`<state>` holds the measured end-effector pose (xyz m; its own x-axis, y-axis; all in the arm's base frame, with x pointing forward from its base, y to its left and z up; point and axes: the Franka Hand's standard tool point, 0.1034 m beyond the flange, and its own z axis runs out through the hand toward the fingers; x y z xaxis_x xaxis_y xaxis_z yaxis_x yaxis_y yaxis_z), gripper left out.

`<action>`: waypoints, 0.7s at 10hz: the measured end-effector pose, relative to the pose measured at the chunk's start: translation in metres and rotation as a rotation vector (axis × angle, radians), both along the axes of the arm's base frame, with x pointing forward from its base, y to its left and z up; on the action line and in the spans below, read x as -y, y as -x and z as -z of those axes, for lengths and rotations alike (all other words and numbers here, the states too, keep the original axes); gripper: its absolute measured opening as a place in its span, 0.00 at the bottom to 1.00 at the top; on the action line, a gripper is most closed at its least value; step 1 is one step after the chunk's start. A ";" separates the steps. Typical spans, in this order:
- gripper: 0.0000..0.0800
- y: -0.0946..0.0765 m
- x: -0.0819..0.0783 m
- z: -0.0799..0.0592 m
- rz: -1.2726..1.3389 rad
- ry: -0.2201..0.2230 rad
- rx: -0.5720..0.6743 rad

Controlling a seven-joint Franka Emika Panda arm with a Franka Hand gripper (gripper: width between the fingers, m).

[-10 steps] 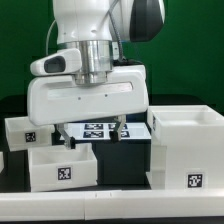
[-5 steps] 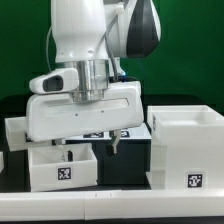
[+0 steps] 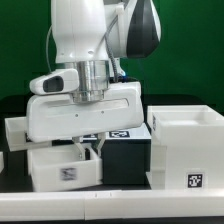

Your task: Assemble drawer

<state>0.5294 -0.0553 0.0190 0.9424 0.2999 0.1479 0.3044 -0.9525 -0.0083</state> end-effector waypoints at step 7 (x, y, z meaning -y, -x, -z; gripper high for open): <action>0.05 -0.016 0.002 -0.026 -0.264 0.005 -0.060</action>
Offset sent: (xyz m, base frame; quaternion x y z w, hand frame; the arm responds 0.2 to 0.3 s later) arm 0.0000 0.0000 0.0000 0.0000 0.0000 0.0000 1.0000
